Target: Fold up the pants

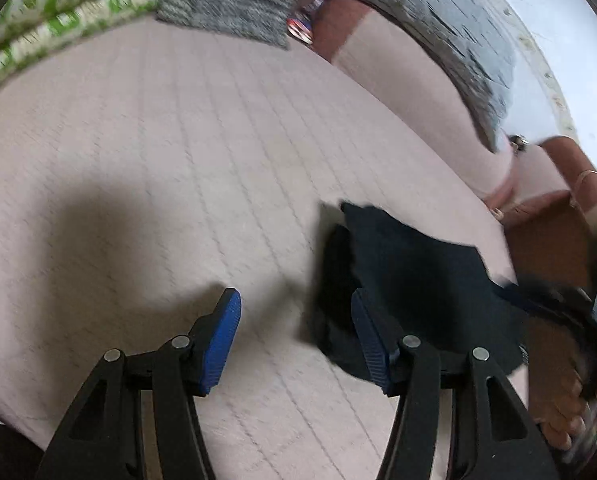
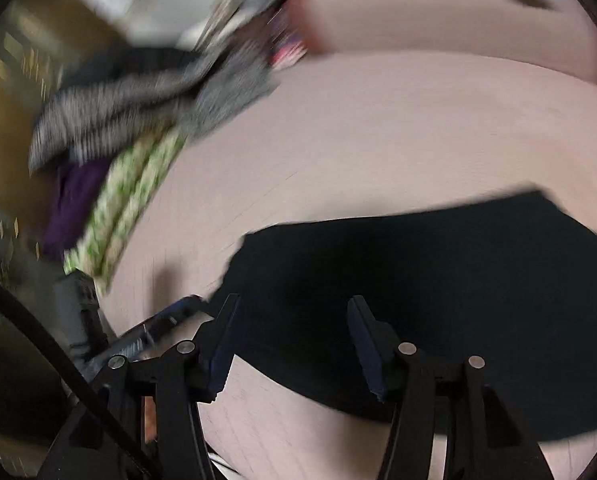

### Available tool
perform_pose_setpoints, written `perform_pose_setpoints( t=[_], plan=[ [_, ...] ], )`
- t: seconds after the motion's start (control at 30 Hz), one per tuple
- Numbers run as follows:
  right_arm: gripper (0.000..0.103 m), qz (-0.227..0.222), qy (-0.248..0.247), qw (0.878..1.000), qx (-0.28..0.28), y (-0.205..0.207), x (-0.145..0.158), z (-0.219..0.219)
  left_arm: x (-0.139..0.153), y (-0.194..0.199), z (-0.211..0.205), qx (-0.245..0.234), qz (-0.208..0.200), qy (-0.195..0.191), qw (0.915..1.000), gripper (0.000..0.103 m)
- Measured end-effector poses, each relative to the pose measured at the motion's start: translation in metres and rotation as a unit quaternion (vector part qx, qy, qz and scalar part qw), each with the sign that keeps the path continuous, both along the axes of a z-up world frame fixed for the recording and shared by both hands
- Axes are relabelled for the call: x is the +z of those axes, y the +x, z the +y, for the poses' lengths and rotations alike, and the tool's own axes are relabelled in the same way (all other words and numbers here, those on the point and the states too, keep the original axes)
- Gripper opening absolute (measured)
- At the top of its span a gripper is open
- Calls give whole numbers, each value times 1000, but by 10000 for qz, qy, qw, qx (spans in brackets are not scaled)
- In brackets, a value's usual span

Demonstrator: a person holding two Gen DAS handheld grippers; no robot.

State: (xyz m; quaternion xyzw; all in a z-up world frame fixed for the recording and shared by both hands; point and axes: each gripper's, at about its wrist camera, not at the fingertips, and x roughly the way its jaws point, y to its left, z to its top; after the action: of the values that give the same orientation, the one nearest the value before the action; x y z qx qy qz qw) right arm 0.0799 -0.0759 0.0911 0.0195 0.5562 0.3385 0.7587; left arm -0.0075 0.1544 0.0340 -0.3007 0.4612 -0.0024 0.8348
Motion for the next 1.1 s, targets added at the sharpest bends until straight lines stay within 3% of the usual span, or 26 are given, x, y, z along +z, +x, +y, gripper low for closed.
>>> perform_pose_setpoints(
  t=[0.1, 0.2, 0.27, 0.4, 0.47, 0.5, 0.53, 0.6, 0.63, 0.67, 0.93, 1.1],
  plan=[
    [58, 351, -533, 9970, 434, 12, -25, 69, -1, 2, -9, -153, -11, 28, 9999, 59],
    [61, 620, -1262, 9885, 551, 32, -52, 121, -1, 6, -16, -235, -54, 72, 9997, 71],
    [72, 762, -1717, 9798, 684, 37, -64, 145, -1, 7, -19, -200, -112, 64, 9997, 76],
    [82, 727, -2868, 9468, 1264, 33, -92, 185, -2, 10, -34, -186, -139, 379, 9990, 79],
    [83, 584, -3322, 9286, 1545, 27, -102, 196, -1, 10, -41, -219, -141, 546, 9982, 79],
    [82, 483, -3465, 9220, 1659, 23, -104, 199, -2, 11, -44, -245, -144, 590, 9979, 74],
    [76, 421, -3530, 9190, 1708, 21, -104, 199, -2, 11, -46, -276, -152, 601, 9977, 56],
    [49, 140, -3711, 9118, 1751, 17, -101, 197, -6, 15, -51, -444, -107, 437, 9980, 24],
    [30, -8, -3805, 9084, 1733, 16, -99, 194, -8, 16, -52, -449, -84, 289, 9985, 23],
    [24, -114, -3864, 9066, 1690, 16, -97, 189, -8, 16, -52, -423, -114, 274, 9987, 22],
    [18, -502, -2913, 9496, 1039, 5, -48, 113, 14, 16, -64, -653, -462, -491, 9956, 19],
    [18, -470, -2061, 9768, 350, 17, -11, 34, 36, 27, -113, -1139, -637, -364, 9908, 19]
  ],
)
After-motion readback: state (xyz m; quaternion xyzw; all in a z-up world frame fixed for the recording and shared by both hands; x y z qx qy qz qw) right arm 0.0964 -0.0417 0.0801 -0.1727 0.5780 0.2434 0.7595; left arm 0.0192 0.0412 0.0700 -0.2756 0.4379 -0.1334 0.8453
